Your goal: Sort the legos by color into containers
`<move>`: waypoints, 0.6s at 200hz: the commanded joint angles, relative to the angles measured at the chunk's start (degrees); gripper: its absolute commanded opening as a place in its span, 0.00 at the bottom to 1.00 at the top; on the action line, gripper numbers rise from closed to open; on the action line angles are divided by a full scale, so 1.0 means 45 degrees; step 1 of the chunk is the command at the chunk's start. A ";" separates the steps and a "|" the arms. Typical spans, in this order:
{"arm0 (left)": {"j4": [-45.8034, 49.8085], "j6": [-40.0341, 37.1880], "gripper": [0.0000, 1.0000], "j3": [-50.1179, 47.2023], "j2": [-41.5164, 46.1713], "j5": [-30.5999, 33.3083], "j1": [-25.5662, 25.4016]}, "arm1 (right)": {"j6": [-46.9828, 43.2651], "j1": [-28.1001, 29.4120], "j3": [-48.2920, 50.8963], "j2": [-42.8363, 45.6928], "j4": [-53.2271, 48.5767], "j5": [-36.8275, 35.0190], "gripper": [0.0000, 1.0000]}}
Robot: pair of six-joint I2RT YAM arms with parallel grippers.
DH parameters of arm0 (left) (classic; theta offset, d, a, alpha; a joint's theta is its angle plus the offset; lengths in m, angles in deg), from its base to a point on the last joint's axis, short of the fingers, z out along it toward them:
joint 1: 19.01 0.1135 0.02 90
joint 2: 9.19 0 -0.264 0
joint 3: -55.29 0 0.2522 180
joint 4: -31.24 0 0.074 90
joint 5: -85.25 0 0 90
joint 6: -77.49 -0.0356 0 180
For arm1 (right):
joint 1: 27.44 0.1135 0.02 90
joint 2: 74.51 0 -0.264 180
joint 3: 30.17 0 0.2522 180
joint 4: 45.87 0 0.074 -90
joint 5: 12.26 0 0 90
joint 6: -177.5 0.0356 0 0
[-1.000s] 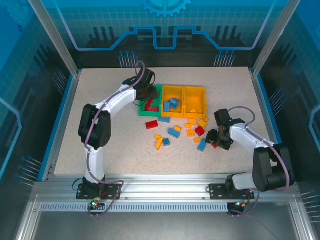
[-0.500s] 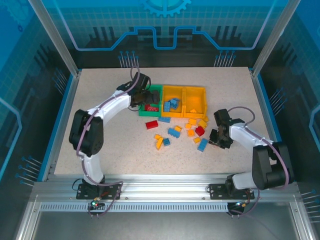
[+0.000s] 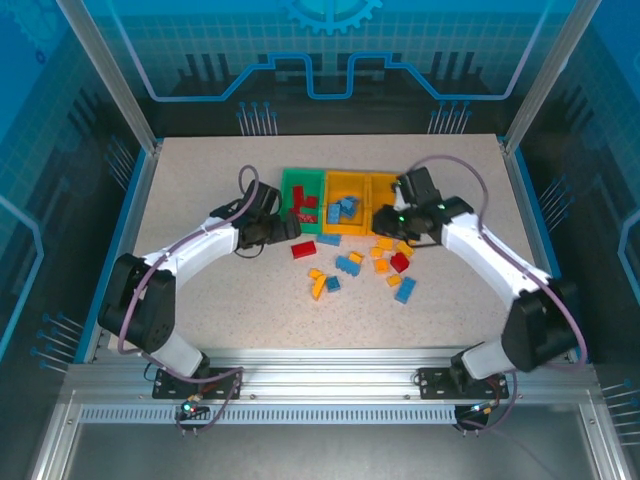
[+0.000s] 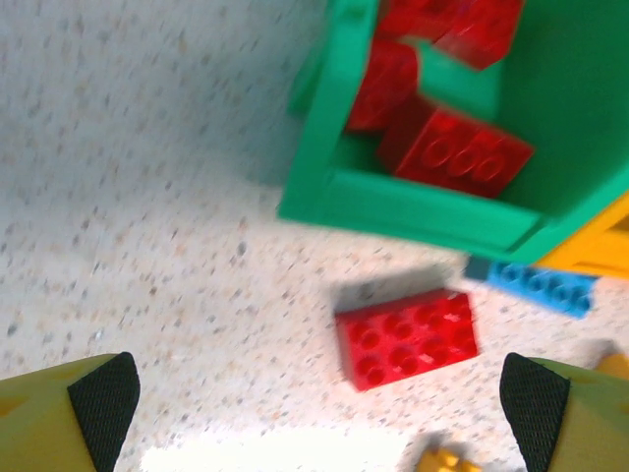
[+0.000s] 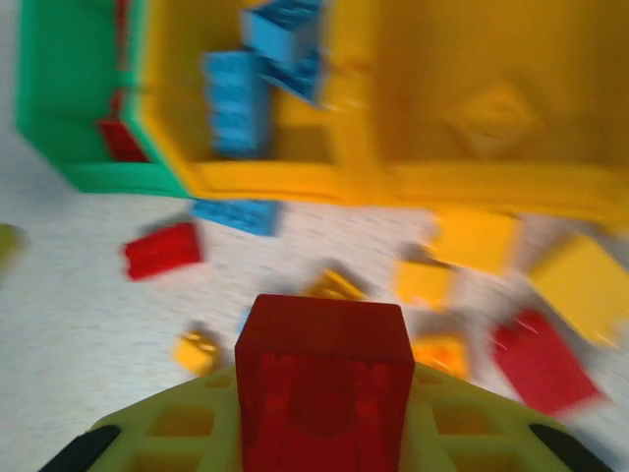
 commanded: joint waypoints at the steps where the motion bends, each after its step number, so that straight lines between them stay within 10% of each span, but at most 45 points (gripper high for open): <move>1: -0.0302 0.0462 0.99 -0.0791 0.0481 -0.0031 0.0085 | -0.0443 0.0761 -0.2244 -0.2064 0.1071 0.2264 0.27; 120: -0.1221 0.0946 0.99 -0.1407 -0.0314 -0.0755 -0.0900 | -0.0439 0.1640 -1.2289 -1.0379 -0.2945 0.1365 0.37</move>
